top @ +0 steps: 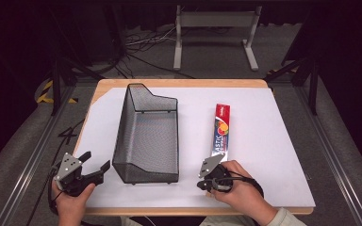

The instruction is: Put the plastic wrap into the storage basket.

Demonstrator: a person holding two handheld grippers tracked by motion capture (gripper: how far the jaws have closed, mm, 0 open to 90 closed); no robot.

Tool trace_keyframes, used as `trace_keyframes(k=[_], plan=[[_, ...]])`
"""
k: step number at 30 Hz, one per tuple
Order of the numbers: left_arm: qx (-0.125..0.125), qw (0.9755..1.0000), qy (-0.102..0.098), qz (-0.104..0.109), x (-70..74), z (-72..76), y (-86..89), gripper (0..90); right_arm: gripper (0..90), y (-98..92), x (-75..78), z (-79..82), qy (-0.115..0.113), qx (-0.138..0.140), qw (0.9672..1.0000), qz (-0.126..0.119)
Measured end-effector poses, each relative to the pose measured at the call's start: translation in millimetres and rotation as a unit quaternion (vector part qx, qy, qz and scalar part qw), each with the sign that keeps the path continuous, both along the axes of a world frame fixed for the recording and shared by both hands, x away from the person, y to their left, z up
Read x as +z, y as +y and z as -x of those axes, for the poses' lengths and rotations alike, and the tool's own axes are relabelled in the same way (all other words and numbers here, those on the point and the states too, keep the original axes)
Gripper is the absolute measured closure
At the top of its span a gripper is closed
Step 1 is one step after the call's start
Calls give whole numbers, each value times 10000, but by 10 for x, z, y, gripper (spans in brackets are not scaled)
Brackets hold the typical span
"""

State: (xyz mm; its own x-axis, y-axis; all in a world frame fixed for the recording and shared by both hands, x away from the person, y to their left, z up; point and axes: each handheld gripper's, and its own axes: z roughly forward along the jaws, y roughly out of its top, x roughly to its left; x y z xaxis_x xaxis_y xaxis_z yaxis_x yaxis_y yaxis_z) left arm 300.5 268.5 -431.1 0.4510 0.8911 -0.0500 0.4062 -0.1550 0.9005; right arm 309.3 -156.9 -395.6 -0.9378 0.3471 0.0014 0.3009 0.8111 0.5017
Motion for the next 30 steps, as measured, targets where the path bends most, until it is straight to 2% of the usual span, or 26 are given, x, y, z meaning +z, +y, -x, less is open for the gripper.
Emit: trace_keyframes(k=[11,15,19,25,30], plan=[[-2,10000,11,-15,-2,-5,-19,208,900,-223,7,-14,381,-295,9987,-141],[10,10000,9,-8,-1,-3,-13,208,900,-288,19,-10,461,-417,9980,-63],[9,10000,6,2,0,-2,-11,208,900,-333,24,-9,463,-487,9977,-9],[20,10000,16,4,-4,-6,-17,208,900,-513,34,-16,506,-719,9961,5],[14,10000,37,-12,-9,-21,-15,209,900,-758,44,-18,473,-1068,9931,63]])
